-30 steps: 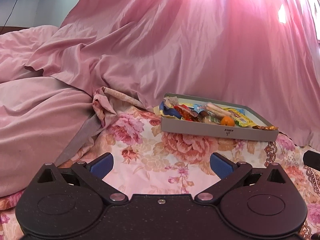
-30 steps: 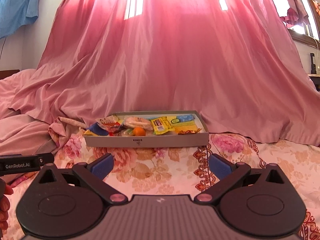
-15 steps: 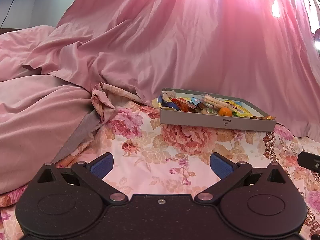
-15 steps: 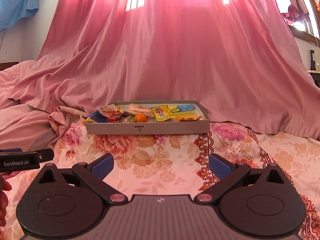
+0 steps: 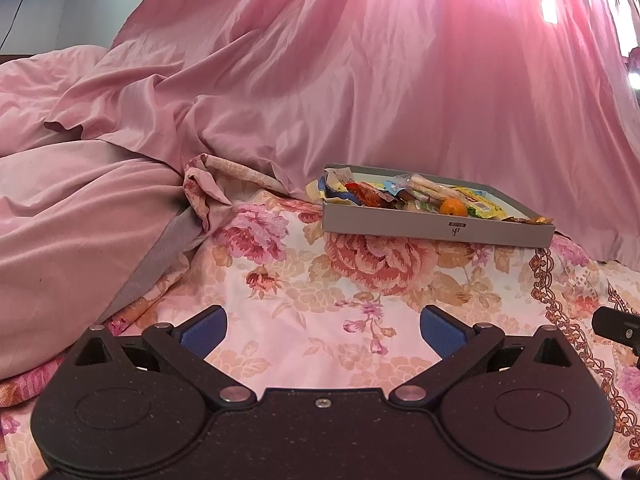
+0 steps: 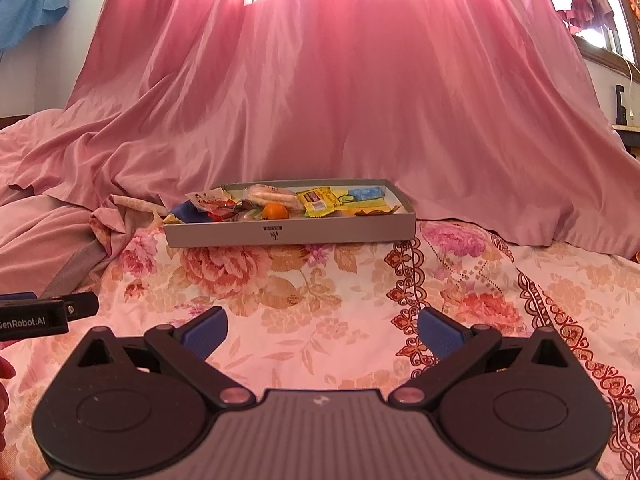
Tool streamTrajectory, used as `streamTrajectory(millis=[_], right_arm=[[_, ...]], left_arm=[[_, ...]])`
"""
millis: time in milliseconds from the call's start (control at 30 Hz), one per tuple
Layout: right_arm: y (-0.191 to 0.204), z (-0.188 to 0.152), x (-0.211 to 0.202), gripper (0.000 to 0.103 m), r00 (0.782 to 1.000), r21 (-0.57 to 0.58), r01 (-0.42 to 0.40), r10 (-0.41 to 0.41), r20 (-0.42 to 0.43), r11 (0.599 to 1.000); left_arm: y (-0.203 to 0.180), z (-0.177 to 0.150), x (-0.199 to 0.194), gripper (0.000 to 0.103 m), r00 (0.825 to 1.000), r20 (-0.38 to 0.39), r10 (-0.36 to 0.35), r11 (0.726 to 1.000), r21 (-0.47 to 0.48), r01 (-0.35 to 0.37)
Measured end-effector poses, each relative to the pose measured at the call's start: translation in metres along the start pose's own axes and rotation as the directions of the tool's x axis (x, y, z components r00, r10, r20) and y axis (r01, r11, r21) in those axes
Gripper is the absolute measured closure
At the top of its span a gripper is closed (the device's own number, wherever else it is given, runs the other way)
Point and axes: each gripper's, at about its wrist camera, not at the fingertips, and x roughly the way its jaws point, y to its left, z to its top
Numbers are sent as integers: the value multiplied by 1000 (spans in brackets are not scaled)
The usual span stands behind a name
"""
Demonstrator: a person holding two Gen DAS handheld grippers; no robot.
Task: Organize snacks
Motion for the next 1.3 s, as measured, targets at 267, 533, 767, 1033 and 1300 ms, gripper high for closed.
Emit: streamTrajectory(millis=[267,533,767,1033,1300], right_arm=[[3,-4,2,0,1000,-2,1,-1,-15,1000],[3,-5,3,0,1000,-2,2,-2,-17,1000],[3,-5,3,0,1000,-1,2,-2,-18,1000],[2,-5,3,0,1000,-1,1,-1,-17,1000],[2,-5,3,0,1000,-1,1,-1,-19,1000]], left_arm=[[-1,-3,1,1,1000,-5,-5,1000,7,5],[-2,-3,1,1,1000,-4,-8,1000,14,8],[-2,-3,1,1,1000,-5,-9,1000,14,9],[-2,-3,0,1,1000,-4,-8,1000,15,8],[-3,-3,0,1,1000,-4,-8,1000,15,8]])
